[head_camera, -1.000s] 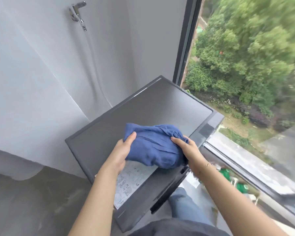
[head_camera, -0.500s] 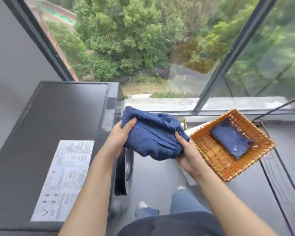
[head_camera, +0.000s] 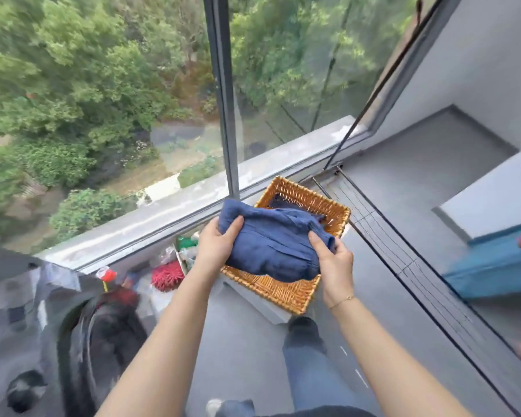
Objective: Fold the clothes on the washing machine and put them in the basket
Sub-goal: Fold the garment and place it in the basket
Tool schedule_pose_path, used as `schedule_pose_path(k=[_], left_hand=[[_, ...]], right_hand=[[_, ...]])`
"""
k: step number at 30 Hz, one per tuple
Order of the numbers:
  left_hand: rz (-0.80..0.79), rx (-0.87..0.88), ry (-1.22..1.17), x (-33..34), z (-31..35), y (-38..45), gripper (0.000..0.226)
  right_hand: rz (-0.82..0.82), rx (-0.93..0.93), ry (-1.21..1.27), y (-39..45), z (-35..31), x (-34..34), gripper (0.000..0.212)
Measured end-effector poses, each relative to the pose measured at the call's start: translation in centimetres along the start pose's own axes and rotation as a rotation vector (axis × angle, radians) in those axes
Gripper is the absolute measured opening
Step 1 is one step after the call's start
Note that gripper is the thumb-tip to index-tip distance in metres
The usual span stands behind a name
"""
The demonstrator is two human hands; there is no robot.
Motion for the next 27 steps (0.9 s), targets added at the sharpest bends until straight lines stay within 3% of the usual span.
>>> schedule_pose_path(k=[10,16,23,25,27], left_hand=[[0.021,0.085,0.325,14.8,-3.1,15.7,0.017],[-0.036,0.050,0.371,19.6,-11.3,24.2,0.021],[-0.167,-0.104,0.661,22.2,-23.9,29.5,0.043],[-0.125,-0.101,0.705,22.5,-24.6,29.6,0.046],[-0.046,0.004,0.801,22.6,-23.5,28.6,0.052]], right_hand=[[0.180,0.039,-0.119,19.4,1.7,-2.6,0.026],[0.268,0.110,-0.254,28.4,9.4,-0.5,0.026],[0.295,0.440,-0.237,33.7,19.4,1.0,0.027],[0.332,0.436,-0.298,33.8,20.1,1.9,0.036],[0.402,0.316,-0.443,32.7,19.3,2.6,0.047]])
Point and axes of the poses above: each hand's wrist, its own y-axis towards the middle knuckle, its own x-axis out of the palm, z = x × y, the point moved 2 cm from there along y, towards the middle knuckle, and after that the axes turned 8 degrees about -y, right-handed, at the moved point
